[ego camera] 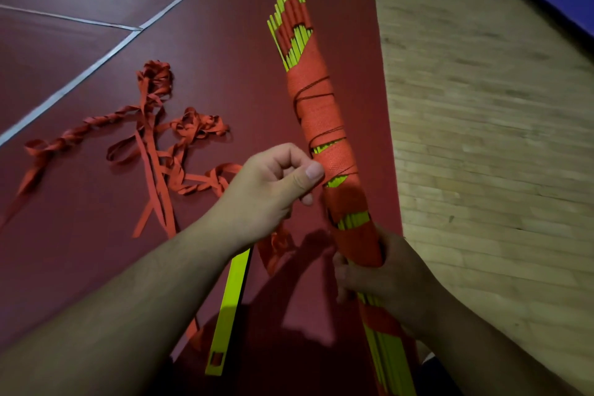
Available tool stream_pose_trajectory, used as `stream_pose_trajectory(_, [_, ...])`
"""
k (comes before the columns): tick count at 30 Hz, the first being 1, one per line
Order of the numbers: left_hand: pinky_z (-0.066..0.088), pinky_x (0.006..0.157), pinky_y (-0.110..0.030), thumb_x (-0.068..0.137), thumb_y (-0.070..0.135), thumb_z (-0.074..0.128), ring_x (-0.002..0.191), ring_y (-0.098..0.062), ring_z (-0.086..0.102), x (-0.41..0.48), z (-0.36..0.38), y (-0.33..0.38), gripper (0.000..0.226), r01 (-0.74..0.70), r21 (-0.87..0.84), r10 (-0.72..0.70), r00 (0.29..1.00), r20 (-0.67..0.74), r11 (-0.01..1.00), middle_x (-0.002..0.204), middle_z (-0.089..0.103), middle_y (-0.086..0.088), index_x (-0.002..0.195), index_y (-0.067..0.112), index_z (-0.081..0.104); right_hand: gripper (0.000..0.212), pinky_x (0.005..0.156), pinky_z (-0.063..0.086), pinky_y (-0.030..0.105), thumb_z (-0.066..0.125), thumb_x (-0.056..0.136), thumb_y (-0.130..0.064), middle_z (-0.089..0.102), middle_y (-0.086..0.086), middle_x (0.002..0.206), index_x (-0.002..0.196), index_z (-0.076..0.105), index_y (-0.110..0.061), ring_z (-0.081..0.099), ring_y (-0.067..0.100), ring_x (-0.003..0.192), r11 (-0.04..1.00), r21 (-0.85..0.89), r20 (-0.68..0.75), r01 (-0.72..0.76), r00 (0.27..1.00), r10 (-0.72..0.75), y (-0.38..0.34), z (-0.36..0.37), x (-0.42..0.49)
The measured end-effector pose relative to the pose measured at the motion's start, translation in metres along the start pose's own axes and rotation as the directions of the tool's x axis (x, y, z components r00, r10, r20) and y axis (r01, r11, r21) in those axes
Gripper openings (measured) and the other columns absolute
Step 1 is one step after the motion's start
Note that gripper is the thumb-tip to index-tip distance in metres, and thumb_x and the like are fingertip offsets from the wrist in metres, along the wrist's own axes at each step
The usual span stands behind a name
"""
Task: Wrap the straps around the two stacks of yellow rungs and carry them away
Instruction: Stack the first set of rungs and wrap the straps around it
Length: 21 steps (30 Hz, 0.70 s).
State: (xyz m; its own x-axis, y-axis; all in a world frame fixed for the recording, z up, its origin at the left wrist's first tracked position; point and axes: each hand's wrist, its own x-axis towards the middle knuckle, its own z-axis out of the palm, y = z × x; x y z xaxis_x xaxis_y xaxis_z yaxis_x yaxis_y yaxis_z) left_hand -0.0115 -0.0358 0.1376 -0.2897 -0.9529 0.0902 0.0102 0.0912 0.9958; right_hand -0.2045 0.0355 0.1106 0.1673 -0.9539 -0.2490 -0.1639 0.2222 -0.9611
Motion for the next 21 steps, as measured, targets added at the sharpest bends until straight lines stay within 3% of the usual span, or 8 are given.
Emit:
stream_pose_trajectory(4, [0.036,0.055,-0.02,0.091,0.037,0.059,0.056,-0.003,0.043,0.001,-0.001,-0.003,0.023,-0.135,0.183,0.142,0.99,-0.024,0.974,0.06,0.052,0.015,0.075,0.022,0.054,0.026,0.064,0.054,0.038,0.076,0.063,-0.01,0.068,0.015,0.077,0.086,0.065,-0.014,0.067,0.032,0.064,1.0,0.001,-0.014,-0.013,1.0,0.013,0.001,-0.005,0.003])
stream_pose_trajectory(6, [0.039,0.059,-0.025,0.094,0.044,0.053,0.059,-0.005,0.044,0.0,0.001,-0.007,0.029,-0.119,0.228,0.121,0.993,0.005,0.966,0.063,0.049,0.014,0.075,0.023,0.052,0.025,0.065,0.055,0.038,0.077,0.062,-0.013,0.069,0.014,0.078,0.084,0.066,-0.018,0.068,0.031,0.065,0.999,-0.036,-0.031,-0.007,1.0,0.006,0.001,-0.008,0.005])
stream_pose_trajectory(9, [0.04,0.054,-0.034,0.094,0.049,0.05,0.056,-0.013,0.045,-0.001,0.001,-0.011,0.028,-0.055,0.179,0.049,0.998,0.038,0.982,0.063,0.045,0.012,0.081,0.024,0.052,0.027,0.063,0.054,0.033,0.075,0.063,-0.01,0.068,0.012,0.073,0.088,0.064,-0.008,0.066,0.028,0.063,1.0,-0.011,-0.039,-0.009,0.999,0.009,0.001,-0.01,0.007])
stream_pose_trajectory(12, [0.034,0.052,-0.023,0.094,0.037,0.055,0.053,-0.004,0.038,0.001,0.002,-0.008,0.012,-0.11,0.141,0.102,0.993,0.06,0.984,0.064,0.044,0.015,0.093,0.025,0.055,0.035,0.059,0.054,0.031,0.072,0.062,-0.007,0.066,0.015,0.074,0.093,0.06,0.005,0.065,0.03,0.061,0.995,0.102,-0.048,-0.022,0.998,0.027,-0.003,-0.011,0.007])
stream_pose_trajectory(14, [0.034,0.052,-0.021,0.093,0.038,0.058,0.053,-0.001,0.04,0.003,0.001,-0.007,0.014,-0.144,0.203,0.136,0.989,0.051,0.969,0.063,0.05,0.016,0.088,0.025,0.056,0.037,0.058,0.055,0.032,0.071,0.062,-0.005,0.065,0.016,0.077,0.093,0.059,0.009,0.065,0.032,0.061,0.987,0.157,-0.042,-0.028,0.999,0.035,-0.005,-0.011,0.006])
stream_pose_trajectory(18, [0.043,0.053,-0.041,0.085,0.056,0.056,0.055,-0.016,0.049,0.005,-0.003,-0.01,0.036,-0.131,0.319,0.134,0.991,0.014,0.939,0.06,0.049,0.009,0.079,0.02,0.057,0.038,0.06,0.056,0.033,0.071,0.062,-0.004,0.068,0.016,0.078,0.097,0.06,0.008,0.068,0.032,0.063,0.991,0.132,-0.038,-0.019,0.999,0.024,-0.004,-0.012,0.004])
stream_pose_trajectory(21, [0.041,0.048,-0.036,0.087,0.049,0.062,0.054,-0.021,0.05,0.004,-0.003,-0.011,0.03,-0.076,0.205,0.074,0.997,0.02,0.976,0.059,0.052,0.005,0.076,0.021,0.058,0.04,0.062,0.056,0.035,0.069,0.062,-0.003,0.069,0.016,0.079,0.099,0.059,0.008,0.068,0.033,0.064,0.991,0.132,-0.019,-0.02,1.0,0.023,-0.005,-0.013,0.004])
